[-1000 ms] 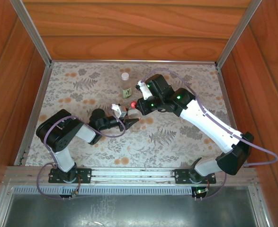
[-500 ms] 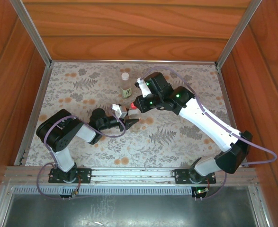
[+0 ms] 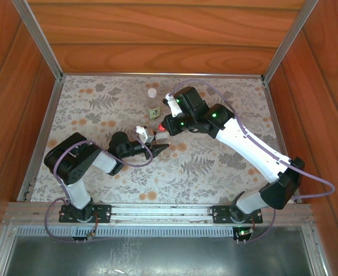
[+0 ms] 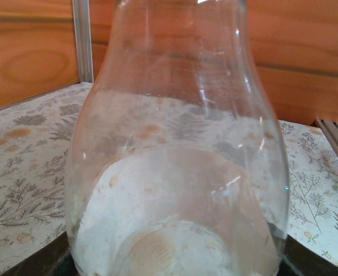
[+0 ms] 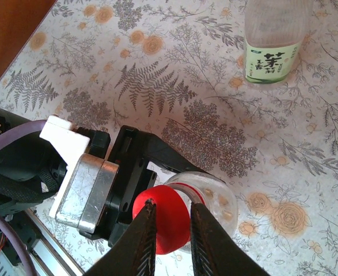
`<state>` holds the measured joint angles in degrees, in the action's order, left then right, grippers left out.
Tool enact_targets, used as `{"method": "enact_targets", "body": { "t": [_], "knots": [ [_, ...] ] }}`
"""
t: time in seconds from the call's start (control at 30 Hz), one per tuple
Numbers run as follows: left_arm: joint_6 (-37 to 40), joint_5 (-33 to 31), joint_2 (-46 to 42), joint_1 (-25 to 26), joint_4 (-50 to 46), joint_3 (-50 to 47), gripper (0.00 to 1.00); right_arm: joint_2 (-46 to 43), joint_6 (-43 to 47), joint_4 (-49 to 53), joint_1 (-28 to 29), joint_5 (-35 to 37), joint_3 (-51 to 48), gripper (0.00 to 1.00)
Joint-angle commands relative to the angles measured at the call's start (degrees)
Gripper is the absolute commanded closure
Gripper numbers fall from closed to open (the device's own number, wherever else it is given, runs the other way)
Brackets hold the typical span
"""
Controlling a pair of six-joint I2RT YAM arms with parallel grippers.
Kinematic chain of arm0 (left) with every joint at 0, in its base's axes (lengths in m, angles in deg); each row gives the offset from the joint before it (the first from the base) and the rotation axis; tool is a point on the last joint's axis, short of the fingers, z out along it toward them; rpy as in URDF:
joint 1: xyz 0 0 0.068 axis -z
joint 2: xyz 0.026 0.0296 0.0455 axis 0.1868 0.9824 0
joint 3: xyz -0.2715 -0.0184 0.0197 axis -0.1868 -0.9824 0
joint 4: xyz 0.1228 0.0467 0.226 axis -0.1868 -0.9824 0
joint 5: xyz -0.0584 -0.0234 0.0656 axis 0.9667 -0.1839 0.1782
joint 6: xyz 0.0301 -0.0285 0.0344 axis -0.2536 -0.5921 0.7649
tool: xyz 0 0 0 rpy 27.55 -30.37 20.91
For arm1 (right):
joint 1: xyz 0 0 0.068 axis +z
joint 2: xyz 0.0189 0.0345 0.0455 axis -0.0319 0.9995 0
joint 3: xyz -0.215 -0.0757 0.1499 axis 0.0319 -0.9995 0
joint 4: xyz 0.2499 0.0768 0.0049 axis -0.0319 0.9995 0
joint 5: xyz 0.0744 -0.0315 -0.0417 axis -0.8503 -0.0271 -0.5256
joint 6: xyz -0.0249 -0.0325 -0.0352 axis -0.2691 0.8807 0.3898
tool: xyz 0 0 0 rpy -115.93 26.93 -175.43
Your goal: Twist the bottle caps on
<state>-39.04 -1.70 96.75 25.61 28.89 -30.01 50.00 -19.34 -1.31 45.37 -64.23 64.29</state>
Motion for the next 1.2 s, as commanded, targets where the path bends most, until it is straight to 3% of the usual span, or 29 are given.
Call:
{"method": "enact_targets", "body": {
  "t": [0.0,1.17],
  "knots": [
    [0.67,0.33,2.0,-0.34,-8.79,-1.5,0.43,1.02,0.28,0.59,-0.53,2.74,1.3,0.77],
    [0.59,0.02,1.97,-0.28,-9.13,-1.76,0.43,1.48,-1.31,1.1,-1.49,2.06,1.99,0.77]
  ]
}}
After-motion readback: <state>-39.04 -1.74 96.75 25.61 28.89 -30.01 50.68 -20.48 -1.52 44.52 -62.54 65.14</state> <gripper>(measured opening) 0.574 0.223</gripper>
